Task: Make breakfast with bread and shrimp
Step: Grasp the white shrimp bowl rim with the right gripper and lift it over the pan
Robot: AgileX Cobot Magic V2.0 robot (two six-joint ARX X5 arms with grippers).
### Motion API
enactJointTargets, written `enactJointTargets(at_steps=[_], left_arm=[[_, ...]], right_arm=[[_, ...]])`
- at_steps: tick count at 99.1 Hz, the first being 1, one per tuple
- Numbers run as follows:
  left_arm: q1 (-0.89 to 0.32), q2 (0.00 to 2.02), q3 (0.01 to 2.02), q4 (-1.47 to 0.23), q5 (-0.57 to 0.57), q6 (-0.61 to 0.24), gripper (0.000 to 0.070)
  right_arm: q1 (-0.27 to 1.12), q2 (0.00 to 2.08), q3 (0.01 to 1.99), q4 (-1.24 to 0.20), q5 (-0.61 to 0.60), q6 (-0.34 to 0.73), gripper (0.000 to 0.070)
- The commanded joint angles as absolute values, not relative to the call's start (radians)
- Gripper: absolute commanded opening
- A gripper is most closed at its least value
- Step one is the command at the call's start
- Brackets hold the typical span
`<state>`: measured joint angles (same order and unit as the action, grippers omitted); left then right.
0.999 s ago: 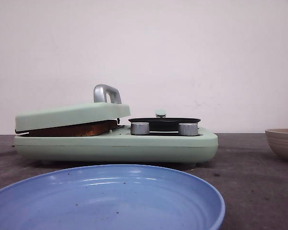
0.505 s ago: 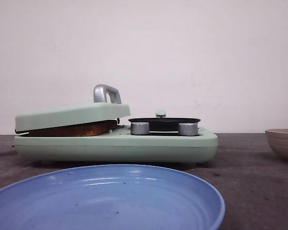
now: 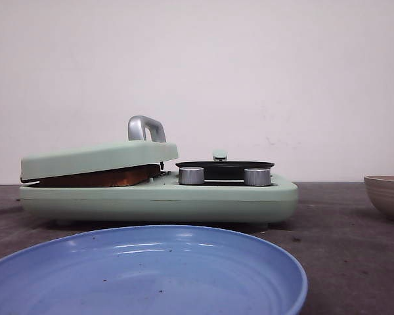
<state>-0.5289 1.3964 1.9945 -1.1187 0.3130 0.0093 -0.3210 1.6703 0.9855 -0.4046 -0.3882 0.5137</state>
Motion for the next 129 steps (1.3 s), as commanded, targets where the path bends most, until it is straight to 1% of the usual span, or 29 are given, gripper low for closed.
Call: enactJointTargets(at_steps=[1, 7, 10, 13, 16, 39, 52, 65, 75, 89, 108, 121, 129], left_arm=[[-0.538, 1.398, 2.019, -1.109, 0.314, 0.019, 0.0], [-0.538, 1.398, 2.019, -1.109, 0.314, 0.019, 0.0], [-0.538, 1.398, 2.019, -1.109, 0.314, 0.019, 0.0], [-0.538, 1.398, 2.019, -1.109, 0.314, 0.019, 0.0], [-0.538, 1.398, 2.019, -1.109, 0.314, 0.019, 0.0], [-0.538, 1.397, 2.019, -1.109, 0.314, 0.019, 0.0], [-0.538, 1.398, 2.019, -1.106, 0.314, 0.023, 0.0], [-0.538, 1.398, 2.019, -1.094, 0.314, 0.035, 0.0], [-0.538, 1.398, 2.019, -1.081, 0.314, 0.035, 0.0], [-0.538, 1.398, 2.019, -1.077, 0.314, 0.035, 0.0], [-0.542, 1.398, 2.019, -1.079, 0.314, 0.035, 0.0], [-0.551, 1.398, 2.019, -1.085, 0.314, 0.039, 0.0], [-0.553, 1.398, 2.019, -1.085, 0.315, 0.041, 0.0]], right_arm=[[-0.325, 1.704, 1.002, -0.39, -0.398, 0.526, 0.012], [-0.325, 1.716, 1.002, -0.387, -0.403, 0.532, 0.0119], [-0.325, 1.721, 1.002, -0.384, -0.405, 0.536, 0.0108], [-0.325, 1.723, 1.002, -0.384, -0.404, 0.536, 0.0069], [-0.325, 1.723, 1.002, -0.382, -0.405, 0.536, 0.0], [-0.316, 1.703, 1.027, -0.314, -0.445, 0.535, 0.0], [-0.257, 1.671, 1.088, -0.311, -0.44, 0.533, 0.0], [-0.158, 1.666, 1.168, -0.318, -0.406, 0.512, 0.0], [-0.061, 1.666, 1.212, -0.298, -0.345, 0.495, 0.0], [0.097, 1.666, 1.226, -0.164, -0.235, 0.422, 0.0], [0.276, 1.676, 1.226, -0.017, -0.085, 0.33, 0.0], [0.359, 1.693, 1.226, 0.069, -0.049, 0.245, 0.0], [0.396, 1.703, 1.226, 0.09, -0.027, 0.181, 0.0]])
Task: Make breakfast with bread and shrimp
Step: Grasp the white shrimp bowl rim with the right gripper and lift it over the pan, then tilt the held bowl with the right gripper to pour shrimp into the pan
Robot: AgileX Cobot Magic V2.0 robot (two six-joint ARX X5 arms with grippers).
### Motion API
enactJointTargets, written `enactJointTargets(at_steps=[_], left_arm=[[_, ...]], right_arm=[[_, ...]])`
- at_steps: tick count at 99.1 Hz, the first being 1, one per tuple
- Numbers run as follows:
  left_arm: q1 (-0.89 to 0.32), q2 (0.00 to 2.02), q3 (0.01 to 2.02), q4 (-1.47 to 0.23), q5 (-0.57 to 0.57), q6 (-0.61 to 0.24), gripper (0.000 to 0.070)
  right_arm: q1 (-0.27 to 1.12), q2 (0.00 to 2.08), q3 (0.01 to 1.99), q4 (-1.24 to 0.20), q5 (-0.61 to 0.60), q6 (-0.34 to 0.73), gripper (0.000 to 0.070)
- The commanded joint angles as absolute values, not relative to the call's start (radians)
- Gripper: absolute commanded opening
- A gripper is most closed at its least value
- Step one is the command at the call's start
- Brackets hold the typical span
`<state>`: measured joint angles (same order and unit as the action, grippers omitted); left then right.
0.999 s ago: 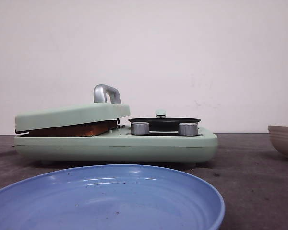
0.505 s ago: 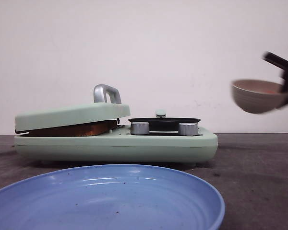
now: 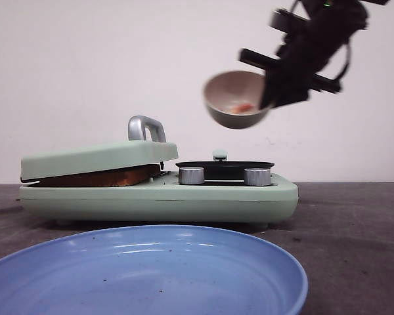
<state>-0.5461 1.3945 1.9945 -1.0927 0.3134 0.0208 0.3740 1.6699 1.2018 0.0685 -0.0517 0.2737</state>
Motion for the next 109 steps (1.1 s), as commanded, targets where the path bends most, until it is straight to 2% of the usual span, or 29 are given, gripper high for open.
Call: enactJointTargets(at_steps=[1, 39, 61, 90, 109], left_arm=[[-0.553, 1.398, 2.019, -1.085, 0.314, 0.041, 0.0], [-0.572, 1.398, 2.019, -1.086, 0.314, 0.043, 0.0], [-0.572, 1.398, 2.019, -1.087, 0.314, 0.045, 0.0], [-0.572, 1.398, 2.019, -1.089, 0.314, 0.045, 0.0], [-0.572, 1.398, 2.019, -1.089, 0.314, 0.045, 0.0]], right_arm=[[0.401, 1.706, 1.226, 0.091, -0.02, 0.173, 0.0], [0.472, 1.738, 1.226, 0.117, 0.255, -0.073, 0.0], [0.504, 1.738, 1.226, 0.187, 0.427, -0.292, 0.0], [0.553, 1.738, 1.226, 0.337, 0.474, -0.509, 0.0], [0.567, 1.738, 1.227, 0.435, 0.459, -0.65, 0.0]])
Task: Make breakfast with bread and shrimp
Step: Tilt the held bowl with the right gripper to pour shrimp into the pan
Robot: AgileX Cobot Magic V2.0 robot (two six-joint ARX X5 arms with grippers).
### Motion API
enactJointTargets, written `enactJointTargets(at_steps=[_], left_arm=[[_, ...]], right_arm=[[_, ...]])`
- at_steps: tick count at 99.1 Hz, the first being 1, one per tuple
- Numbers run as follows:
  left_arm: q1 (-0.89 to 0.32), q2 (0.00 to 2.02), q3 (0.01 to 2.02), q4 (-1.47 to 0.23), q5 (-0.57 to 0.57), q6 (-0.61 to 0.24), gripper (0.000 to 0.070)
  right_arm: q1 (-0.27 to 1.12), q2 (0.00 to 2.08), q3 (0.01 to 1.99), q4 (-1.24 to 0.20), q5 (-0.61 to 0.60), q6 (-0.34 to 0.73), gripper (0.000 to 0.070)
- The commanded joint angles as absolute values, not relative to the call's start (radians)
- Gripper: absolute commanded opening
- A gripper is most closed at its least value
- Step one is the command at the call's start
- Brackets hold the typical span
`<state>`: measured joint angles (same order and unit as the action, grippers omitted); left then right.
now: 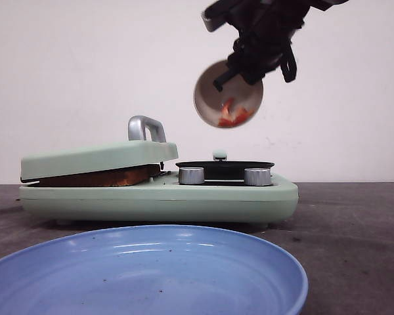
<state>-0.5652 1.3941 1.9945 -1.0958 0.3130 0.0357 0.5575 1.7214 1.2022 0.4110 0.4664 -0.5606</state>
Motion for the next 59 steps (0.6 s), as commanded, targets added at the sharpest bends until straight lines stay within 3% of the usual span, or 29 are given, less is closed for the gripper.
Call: enactJointTargets(at_steps=[1, 30, 59], left_arm=[[-0.572, 1.398, 2.019, -1.089, 0.314, 0.045, 0.0], [-0.579, 1.398, 2.019, -1.088, 0.314, 0.046, 0.0], [-0.584, 1.398, 2.019, -1.095, 0.314, 0.046, 0.0]], right_arm=[[0.567, 1.738, 1.227, 0.436, 0.458, -0.655, 0.0], [0.572, 1.738, 1.227, 0.533, 0.446, -0.828, 0.0], [0.573, 1.738, 1.227, 0.552, 0.444, -0.919, 0.0]])
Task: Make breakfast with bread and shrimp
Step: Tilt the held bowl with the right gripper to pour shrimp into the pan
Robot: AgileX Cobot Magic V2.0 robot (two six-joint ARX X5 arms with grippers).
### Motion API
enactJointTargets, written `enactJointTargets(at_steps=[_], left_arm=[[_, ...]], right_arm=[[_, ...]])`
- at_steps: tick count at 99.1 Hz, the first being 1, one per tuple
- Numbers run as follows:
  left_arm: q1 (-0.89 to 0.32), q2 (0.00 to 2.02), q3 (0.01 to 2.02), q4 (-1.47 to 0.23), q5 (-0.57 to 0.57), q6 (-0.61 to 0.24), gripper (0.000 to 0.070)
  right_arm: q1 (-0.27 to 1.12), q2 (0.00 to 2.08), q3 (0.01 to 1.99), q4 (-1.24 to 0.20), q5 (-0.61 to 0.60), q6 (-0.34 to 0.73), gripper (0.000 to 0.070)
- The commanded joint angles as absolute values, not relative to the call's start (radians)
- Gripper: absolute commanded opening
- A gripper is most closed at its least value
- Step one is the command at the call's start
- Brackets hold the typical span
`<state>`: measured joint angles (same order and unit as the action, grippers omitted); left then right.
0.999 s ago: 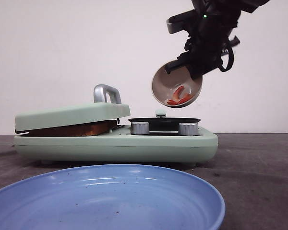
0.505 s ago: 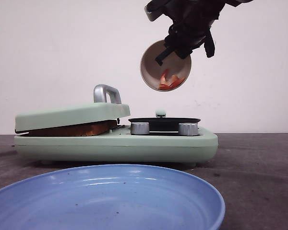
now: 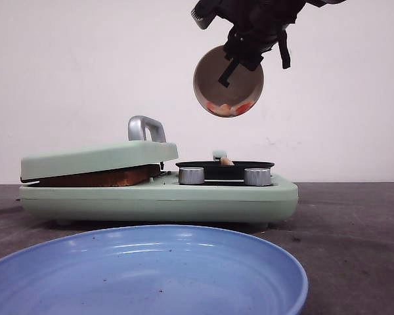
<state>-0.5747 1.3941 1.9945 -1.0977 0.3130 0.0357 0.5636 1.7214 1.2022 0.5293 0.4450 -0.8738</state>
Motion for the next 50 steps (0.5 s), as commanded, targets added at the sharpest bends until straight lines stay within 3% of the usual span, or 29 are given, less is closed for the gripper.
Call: enactJointTargets(at_steps=[1, 17, 50], left_arm=[[-0.584, 1.398, 2.019, -1.096, 0.314, 0.046, 0.0], [-0.584, 1.398, 2.019, -1.106, 0.314, 0.046, 0.0], [-0.584, 1.398, 2.019, -1.116, 0.314, 0.046, 0.0]], right_arm=[[0.573, 1.738, 1.227, 0.553, 0.445, -0.923, 0.0], [0.574, 1.738, 1.227, 0.604, 0.446, -0.985, 0.0], [0.589, 1.737, 1.302, 0.592, 0.455, -1.01, 0.0]])
